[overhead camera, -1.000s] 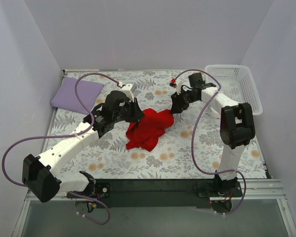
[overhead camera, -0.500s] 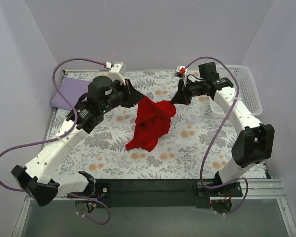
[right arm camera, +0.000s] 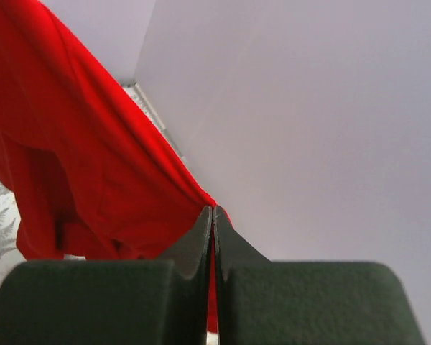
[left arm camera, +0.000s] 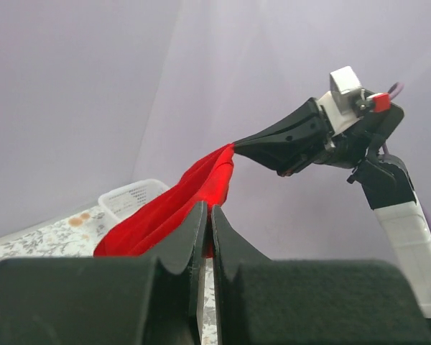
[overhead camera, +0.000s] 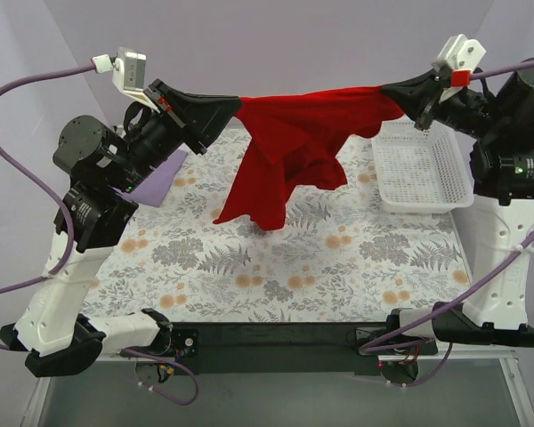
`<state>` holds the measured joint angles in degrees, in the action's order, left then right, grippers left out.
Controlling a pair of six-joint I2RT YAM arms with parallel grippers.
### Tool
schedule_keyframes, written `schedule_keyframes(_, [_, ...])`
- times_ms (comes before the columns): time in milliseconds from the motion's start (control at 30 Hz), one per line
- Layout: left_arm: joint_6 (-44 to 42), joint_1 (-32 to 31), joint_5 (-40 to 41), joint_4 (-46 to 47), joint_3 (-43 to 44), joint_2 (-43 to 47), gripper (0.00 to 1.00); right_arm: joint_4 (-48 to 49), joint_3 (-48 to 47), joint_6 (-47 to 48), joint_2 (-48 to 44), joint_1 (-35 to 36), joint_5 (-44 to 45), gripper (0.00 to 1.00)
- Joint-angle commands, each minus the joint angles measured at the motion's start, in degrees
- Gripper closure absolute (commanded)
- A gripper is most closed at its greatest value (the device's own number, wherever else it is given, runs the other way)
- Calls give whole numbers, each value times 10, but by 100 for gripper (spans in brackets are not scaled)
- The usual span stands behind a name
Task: Fold and stack the t-shirts
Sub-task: Flatten the tshirt out
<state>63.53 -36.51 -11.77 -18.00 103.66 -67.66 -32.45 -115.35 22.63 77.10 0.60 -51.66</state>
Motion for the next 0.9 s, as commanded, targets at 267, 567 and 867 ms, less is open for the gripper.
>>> schedule_keyframes(267, [0,4,-4,50,-44,79,100,75,3,-65,-49,-33,91,99])
schedule_keyframes(567, [-4,3,-9,46,-59,133,100,81,34,-67,-115,-33,-50,99])
schedule_keyframes(867, [16,4,-24,28,-55,146,100,95,208,-75,-197,-32,-193,98])
